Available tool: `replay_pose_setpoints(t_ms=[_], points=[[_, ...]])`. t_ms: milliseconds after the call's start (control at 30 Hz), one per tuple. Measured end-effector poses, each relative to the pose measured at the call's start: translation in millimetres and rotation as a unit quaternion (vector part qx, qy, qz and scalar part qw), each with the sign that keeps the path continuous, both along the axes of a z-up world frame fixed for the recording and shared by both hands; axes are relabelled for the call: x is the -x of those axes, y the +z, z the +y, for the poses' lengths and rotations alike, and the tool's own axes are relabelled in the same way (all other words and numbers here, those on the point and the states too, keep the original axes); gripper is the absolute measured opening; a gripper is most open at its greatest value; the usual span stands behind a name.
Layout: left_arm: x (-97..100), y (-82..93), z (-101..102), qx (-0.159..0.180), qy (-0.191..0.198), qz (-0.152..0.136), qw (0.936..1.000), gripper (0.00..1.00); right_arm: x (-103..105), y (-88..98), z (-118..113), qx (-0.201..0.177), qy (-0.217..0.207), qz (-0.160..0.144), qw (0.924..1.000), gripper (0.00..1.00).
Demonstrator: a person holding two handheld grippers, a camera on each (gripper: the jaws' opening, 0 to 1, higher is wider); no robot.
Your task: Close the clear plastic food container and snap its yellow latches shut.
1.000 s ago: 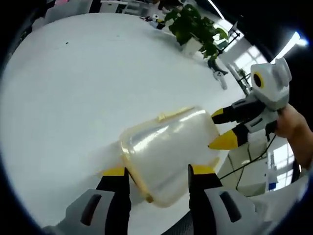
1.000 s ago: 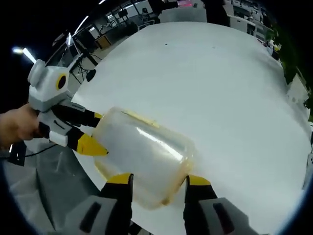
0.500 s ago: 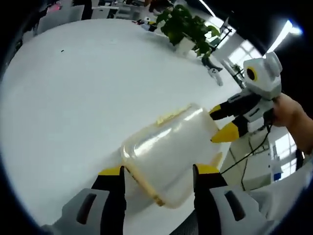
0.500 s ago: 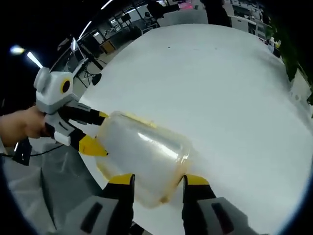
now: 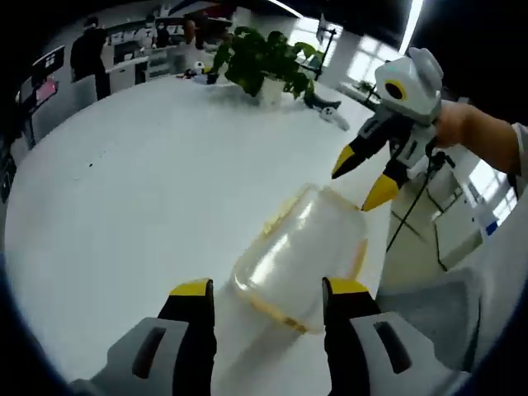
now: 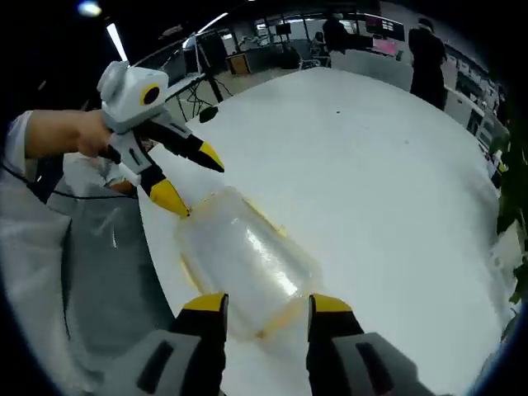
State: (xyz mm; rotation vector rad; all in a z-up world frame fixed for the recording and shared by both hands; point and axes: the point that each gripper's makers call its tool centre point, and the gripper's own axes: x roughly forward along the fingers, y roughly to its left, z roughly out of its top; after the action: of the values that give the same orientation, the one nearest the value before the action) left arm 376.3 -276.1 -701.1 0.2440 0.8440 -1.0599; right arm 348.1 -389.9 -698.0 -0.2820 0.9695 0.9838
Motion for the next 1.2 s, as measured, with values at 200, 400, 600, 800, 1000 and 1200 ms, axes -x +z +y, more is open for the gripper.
replay_pose_setpoints(t_ms=[200, 400, 600, 800, 1000, 1200], points=[[17.6, 18.2, -28, 0.043, -0.080, -0.028, 0.9954, 0.43, 2, 9.0, 20, -0.018, 0.079, -0.037, 0.9960, 0.36], [28.8, 10.6, -42, 0.038, -0.126, -0.037, 0.9906, 0.34, 4, 5.4, 34, -0.010, 0.136, -0.063, 0.9886, 0.31], [26.8, 4.7, -55, 0.037, -0.135, -0.044, 0.9892, 0.29, 5, -2.8, 43, 0.001, 0.189, -0.071, 0.9794, 0.31], [26.5, -6.7, -58, 0.023, -0.153, -0.060, 0.9861, 0.28, 4, -17.2, 49, 0.017, 0.218, -0.062, 0.9739, 0.30], [33.6, -14.6, -59, 0.005, -0.183, -0.076, 0.9802, 0.32, 1, -22.0, 53, 0.035, 0.251, -0.069, 0.9648, 0.31], [42.5, -18.7, -60, -0.004, -0.207, -0.085, 0.9747, 0.36, -8, -23.1, 55, 0.040, 0.253, -0.075, 0.9636, 0.29]])
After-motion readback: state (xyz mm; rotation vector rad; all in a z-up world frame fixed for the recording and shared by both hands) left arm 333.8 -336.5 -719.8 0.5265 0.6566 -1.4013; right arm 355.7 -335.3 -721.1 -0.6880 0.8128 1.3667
